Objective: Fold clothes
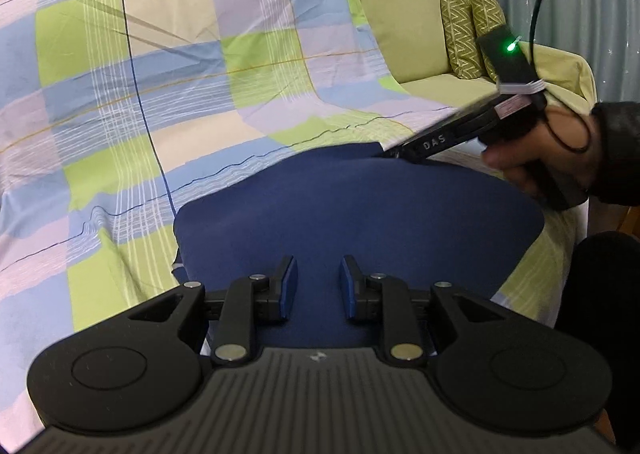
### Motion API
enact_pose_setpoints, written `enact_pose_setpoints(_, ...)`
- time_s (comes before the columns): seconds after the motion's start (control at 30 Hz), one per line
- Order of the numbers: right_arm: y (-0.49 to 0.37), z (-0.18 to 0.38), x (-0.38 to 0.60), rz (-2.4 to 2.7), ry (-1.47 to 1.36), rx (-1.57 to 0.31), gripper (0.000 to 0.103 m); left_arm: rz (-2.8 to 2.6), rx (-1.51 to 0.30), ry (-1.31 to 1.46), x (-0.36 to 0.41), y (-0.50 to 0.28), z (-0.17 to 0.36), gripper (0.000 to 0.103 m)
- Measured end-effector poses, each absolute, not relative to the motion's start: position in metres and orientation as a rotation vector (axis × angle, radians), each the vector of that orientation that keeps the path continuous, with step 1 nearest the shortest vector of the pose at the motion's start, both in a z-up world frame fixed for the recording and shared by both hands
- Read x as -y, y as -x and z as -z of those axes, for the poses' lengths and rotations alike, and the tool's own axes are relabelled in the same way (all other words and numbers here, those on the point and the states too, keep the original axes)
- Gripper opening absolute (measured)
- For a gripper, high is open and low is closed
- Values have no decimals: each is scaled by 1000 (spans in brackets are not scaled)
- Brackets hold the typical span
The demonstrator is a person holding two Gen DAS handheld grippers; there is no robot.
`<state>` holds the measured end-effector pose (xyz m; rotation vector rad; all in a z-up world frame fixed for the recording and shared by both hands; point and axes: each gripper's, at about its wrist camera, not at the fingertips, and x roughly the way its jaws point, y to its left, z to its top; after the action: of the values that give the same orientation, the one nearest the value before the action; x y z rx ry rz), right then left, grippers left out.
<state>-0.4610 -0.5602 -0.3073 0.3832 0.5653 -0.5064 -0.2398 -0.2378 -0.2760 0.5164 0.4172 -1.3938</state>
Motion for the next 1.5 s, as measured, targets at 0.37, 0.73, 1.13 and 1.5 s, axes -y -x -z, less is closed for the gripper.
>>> enact_pose_setpoints(0.37, 520, 236, 439, 452, -182, -445, 30, 1344, -338, -579, 189, 251, 253, 31)
enact_pose_setpoints(0.73, 525, 250, 371, 448, -179, -529, 30, 1281, -373, -614, 172, 245, 271, 32)
enact_pose_setpoints(1.13, 528, 239, 340, 461, -60, -580, 45, 1400, -21, -933, 160, 305, 264, 48)
enact_pose_setpoints(1.5, 475, 270, 289, 347, 594, -848, 64, 1275, 313, -1327, 197, 327, 334, 64)
